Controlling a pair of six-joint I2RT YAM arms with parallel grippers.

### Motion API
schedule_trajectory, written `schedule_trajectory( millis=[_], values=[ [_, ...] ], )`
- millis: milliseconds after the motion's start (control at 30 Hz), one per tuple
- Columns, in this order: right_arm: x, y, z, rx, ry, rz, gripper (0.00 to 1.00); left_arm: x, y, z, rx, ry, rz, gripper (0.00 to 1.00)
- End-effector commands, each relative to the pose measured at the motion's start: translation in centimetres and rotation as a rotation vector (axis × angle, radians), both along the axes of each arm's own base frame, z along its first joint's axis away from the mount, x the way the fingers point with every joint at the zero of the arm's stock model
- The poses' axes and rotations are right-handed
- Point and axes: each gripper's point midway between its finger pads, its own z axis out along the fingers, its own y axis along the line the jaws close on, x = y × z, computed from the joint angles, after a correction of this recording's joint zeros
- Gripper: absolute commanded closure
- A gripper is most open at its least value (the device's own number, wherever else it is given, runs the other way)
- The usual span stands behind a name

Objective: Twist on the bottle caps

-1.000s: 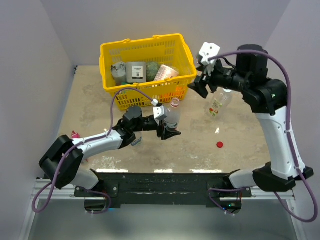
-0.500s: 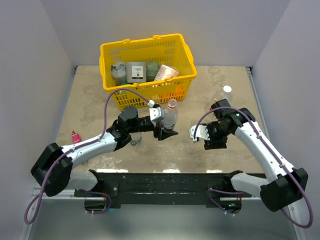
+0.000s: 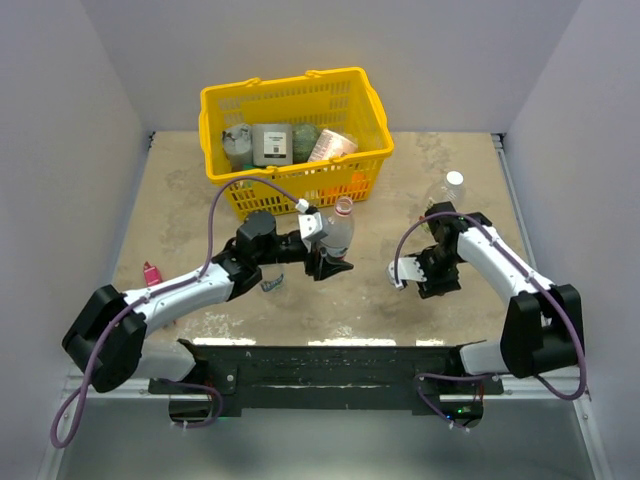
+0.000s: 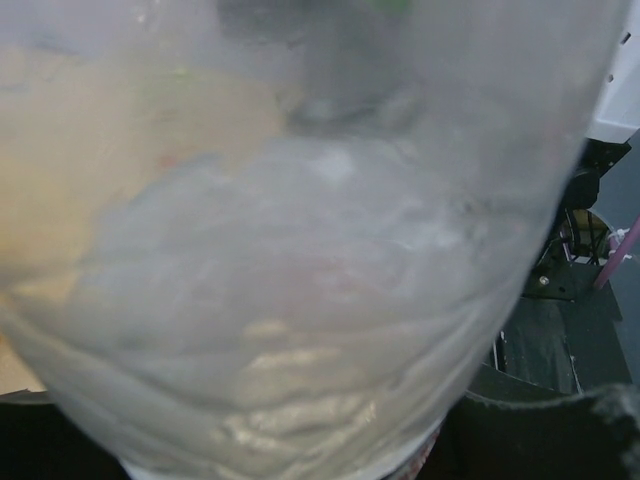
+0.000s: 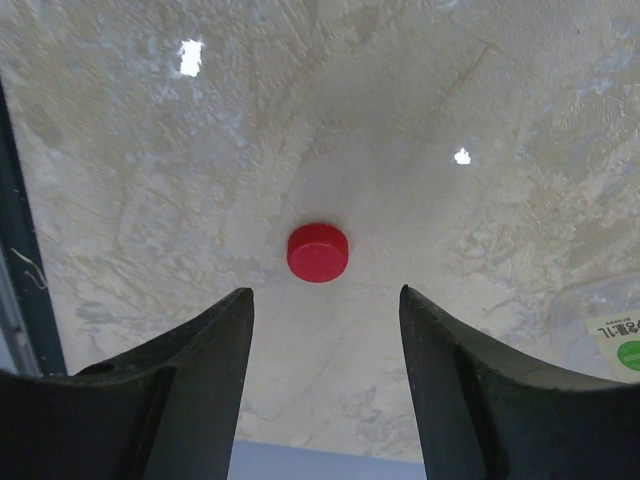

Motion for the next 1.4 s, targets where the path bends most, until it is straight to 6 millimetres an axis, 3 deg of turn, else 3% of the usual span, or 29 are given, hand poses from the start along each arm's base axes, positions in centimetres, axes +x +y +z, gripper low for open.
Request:
schedule_trajectory(
  millis=[0,600,1367],
  values=[
    [1.4,-0.8,-0.7,-0.028,-0.038,0.082,0.37,0.7,-0.6,1.6,-0.039,-0.028,-0.005,1.0],
    [0.8,-2.4,-4.4,-0.088,0.011,0.09,0.45,1.3,-1.2,1.6,-0.043,-0.011,-0.005,1.0],
    [0.6,-2.9,-5.7,-0.082,-0.024,0.005,0.53,1.6,-1.4,0.8,-0.031,0.005,-0.003,1.0]
  ],
)
